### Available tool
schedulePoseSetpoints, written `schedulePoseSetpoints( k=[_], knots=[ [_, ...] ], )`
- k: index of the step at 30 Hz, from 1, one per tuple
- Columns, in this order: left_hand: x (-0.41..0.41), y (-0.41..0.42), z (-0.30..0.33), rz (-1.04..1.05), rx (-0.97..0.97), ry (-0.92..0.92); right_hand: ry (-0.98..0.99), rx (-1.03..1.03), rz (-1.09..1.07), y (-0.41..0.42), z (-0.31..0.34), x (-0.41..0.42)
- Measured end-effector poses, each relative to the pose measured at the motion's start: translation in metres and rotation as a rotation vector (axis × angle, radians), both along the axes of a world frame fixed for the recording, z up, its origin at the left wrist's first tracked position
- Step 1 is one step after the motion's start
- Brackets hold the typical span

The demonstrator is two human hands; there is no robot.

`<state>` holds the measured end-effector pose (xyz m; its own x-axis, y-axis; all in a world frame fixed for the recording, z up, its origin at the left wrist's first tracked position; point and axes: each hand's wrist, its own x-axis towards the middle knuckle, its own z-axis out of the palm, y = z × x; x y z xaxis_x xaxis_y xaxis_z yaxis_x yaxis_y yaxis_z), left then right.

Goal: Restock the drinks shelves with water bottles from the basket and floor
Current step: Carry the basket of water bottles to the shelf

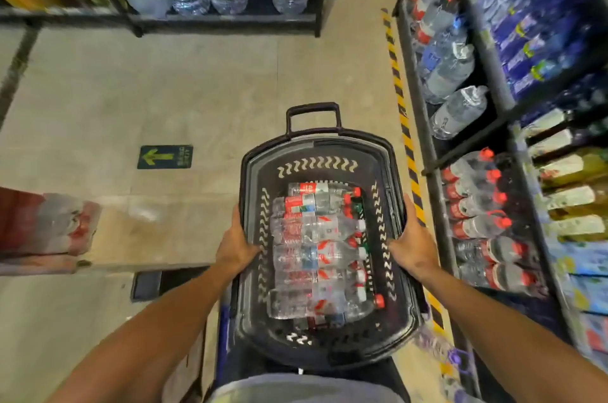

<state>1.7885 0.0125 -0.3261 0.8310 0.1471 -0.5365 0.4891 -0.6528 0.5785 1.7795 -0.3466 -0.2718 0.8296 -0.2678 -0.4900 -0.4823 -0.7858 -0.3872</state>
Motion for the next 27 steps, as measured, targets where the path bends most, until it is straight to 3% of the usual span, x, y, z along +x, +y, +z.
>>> schedulePoseSetpoints(
  k=[10, 17, 27],
  knots=[
    [0.227, 0.018, 0.001, -0.076, 0.082, 0.031, 0.075, 0.054, -0.122, 0.022, -0.038, 0.188],
    [0.365, 0.012, 0.007, -0.034, 0.074, 0.053, 0.08, 0.124, -0.074, 0.004, -0.054, 0.346],
    [0.567, 0.03, -0.022, 0.021, 0.0, 0.095, 0.105, 0.036, -0.014, 0.022, -0.057, 0.562]
  ],
)
